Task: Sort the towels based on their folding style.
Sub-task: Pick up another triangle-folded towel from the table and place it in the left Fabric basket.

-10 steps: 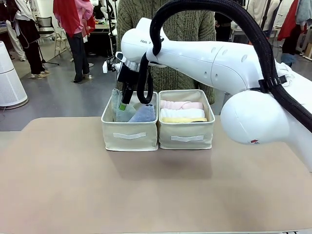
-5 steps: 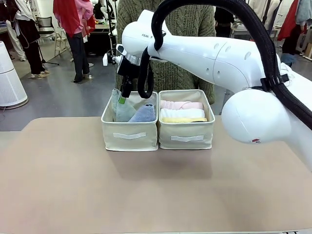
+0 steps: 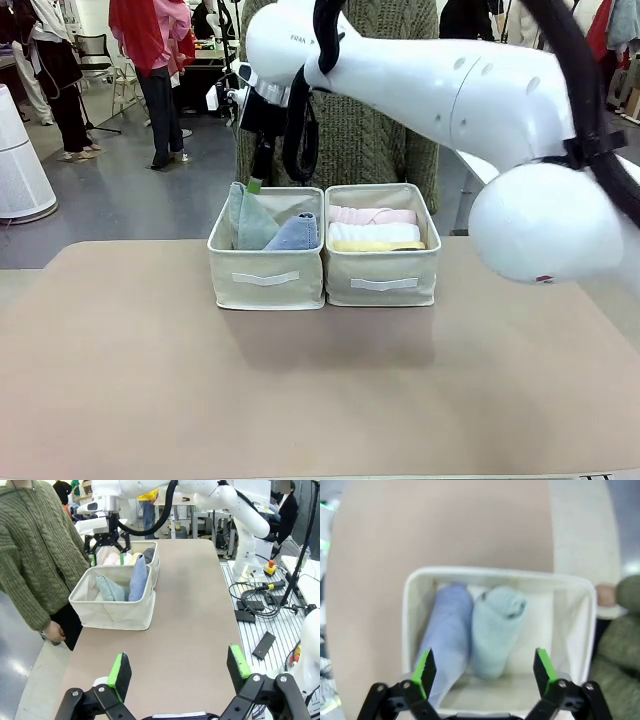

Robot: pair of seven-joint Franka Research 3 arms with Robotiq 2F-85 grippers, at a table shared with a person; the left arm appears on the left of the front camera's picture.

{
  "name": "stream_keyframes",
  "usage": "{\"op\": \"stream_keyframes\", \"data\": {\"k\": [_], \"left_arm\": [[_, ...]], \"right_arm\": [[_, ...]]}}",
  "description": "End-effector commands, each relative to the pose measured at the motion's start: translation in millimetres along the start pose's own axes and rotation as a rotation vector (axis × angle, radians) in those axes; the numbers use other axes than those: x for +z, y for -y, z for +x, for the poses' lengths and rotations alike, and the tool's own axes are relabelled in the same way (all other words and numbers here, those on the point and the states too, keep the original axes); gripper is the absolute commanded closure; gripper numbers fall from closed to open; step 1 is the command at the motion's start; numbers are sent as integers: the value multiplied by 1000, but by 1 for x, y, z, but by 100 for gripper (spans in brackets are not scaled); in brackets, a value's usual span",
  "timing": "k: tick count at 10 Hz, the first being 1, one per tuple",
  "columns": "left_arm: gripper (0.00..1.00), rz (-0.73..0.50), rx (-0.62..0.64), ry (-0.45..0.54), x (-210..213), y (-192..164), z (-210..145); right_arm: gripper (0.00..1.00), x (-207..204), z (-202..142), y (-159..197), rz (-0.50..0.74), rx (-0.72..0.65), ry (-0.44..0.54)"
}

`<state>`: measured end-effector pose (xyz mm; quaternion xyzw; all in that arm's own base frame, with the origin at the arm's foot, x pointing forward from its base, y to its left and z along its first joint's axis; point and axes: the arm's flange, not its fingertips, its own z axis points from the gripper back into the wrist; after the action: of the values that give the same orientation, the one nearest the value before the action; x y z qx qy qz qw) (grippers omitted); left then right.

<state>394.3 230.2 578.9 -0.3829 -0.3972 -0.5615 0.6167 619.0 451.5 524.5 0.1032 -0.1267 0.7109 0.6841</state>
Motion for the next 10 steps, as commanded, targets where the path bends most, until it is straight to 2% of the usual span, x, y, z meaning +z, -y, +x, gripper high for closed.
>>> {"op": "stream_keyframes", "data": {"k": [1,3,5,8,10], "left_arm": [[0,4,-1,4,1,2,0],[0,4,-1,4,1,2,0],[0,4,-1,4,1,2,0],[0,4,-1,4,1,2,0],[0,4,-1,4,1,2,0]], "right_arm": [[0,48,-13,-68,23,-116,-207],[0,88,-31,-132,-37,-207,-312],[0,102,-67,-170,-40,-339,-352],[0,116,-132,-209,-114,-501,-282],[0,132,-176,-228,-201,-579,-192]]}}
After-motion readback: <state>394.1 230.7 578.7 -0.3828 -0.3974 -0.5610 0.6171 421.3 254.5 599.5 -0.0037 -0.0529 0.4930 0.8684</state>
